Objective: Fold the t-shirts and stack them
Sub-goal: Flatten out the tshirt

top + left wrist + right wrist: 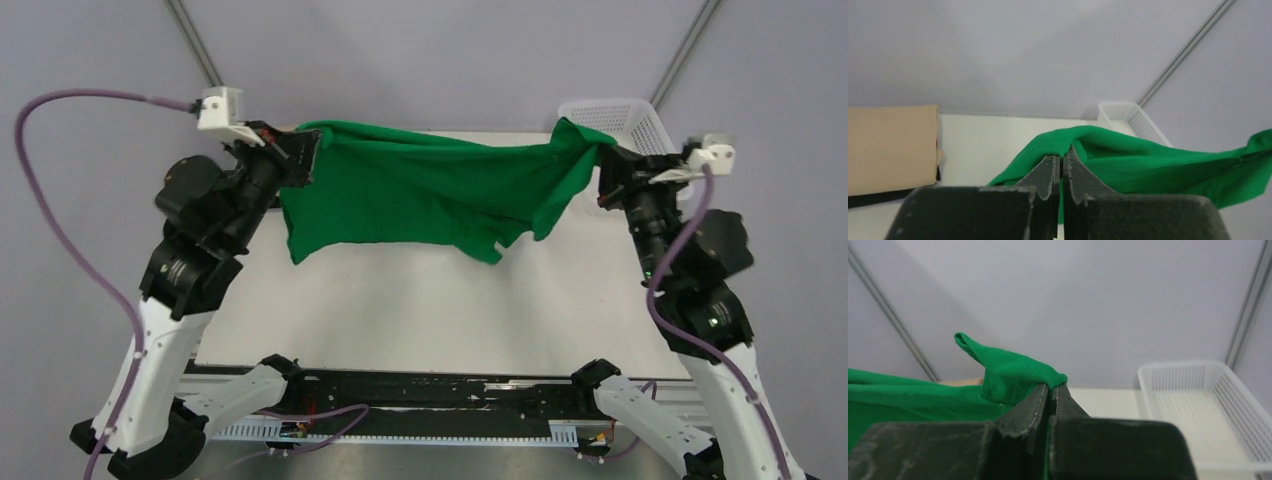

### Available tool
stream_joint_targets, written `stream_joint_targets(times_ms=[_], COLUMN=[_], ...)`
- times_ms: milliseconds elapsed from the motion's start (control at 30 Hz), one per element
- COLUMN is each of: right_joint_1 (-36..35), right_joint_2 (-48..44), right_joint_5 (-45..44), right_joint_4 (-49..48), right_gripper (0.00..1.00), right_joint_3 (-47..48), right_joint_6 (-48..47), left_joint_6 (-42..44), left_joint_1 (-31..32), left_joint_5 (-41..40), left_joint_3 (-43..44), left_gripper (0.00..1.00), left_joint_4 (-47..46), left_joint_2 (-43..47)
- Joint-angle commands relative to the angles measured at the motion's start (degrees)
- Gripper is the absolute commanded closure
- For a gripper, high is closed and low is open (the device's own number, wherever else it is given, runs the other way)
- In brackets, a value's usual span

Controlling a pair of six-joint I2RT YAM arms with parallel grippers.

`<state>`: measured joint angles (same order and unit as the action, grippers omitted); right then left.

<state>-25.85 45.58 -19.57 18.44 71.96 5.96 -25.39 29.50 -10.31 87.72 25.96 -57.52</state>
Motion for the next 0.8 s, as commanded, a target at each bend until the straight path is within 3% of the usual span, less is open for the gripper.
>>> stream_joint_targets(times_ms=[0, 200, 433, 600, 767], right_joint_1=[0.01, 0.01, 0.01, -0.02, 0.0], right_joint_2=[-4.86, -6.54, -4.96, -0.67, 7.27], right_joint_5=[13.48, 25.78, 27.23, 18.52, 0.65], right_joint_4=[-5.07, -0.44, 1.43, 0.68, -7.33], right_gripper=[1.0, 1.0, 1.0, 1.0, 1.0], right_joint_3=[8.01, 17.31, 22.92, 22.53, 14.48], right_joint_6=[-6.46, -8.39, -10.13, -13.58, -19.88], left_joint_6=[4.5, 4.88, 3.77, 4.22, 2.25], left_joint_1=[-0.14, -0.14, -0.12, -0.15, -0.19], left_joint_5=[-4.05, 0.55, 2.62, -0.59, -15.58], left_joint_3=[5.26, 8.17, 10.79, 5.48, -3.48], left_gripper=[1.0, 1.0, 1.0, 1.0, 0.98], left_joint_4=[0.22, 1.23, 3.34, -0.66, -1.25], left_joint_2=[6.9, 12.29, 13.19, 12.49, 7.44])
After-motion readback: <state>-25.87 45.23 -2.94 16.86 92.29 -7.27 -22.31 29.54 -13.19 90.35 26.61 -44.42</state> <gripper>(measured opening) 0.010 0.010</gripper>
